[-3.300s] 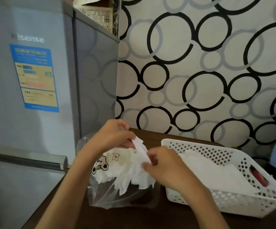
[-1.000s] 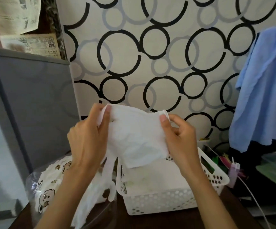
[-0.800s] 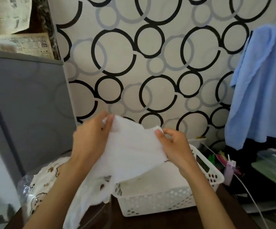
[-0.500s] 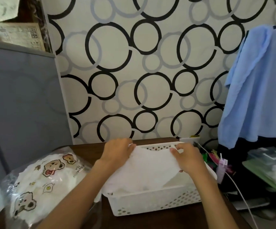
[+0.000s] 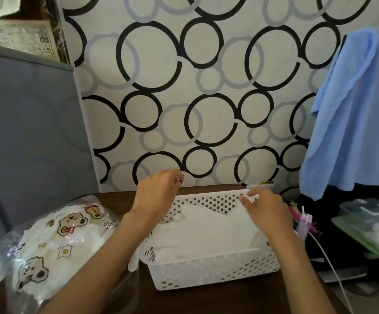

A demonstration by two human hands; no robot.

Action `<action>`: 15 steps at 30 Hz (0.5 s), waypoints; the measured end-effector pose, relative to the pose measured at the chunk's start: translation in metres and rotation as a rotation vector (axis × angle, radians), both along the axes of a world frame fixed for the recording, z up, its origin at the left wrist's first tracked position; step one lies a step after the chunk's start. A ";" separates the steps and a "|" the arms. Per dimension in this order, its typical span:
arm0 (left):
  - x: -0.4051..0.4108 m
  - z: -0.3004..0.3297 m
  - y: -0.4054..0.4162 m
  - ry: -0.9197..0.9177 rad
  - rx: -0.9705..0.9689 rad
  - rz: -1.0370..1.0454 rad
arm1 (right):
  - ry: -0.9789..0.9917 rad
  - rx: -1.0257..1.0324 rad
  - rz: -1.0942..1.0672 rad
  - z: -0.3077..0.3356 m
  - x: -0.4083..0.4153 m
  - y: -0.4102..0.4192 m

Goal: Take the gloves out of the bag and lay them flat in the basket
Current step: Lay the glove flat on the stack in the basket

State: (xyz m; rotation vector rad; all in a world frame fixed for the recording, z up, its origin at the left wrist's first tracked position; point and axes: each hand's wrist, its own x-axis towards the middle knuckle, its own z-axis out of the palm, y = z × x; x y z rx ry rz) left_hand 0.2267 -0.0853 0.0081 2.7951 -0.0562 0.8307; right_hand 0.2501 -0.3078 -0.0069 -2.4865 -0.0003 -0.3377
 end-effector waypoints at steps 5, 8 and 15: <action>-0.035 -0.007 -0.008 0.745 0.050 -0.291 | -0.052 -0.072 0.248 0.012 -0.004 0.007; -0.030 -0.031 -0.012 0.882 0.252 -0.276 | 0.392 -0.252 0.466 0.004 -0.008 0.017; -0.011 -0.044 -0.003 0.946 0.380 -0.211 | 0.698 -0.546 0.505 -0.015 -0.002 0.021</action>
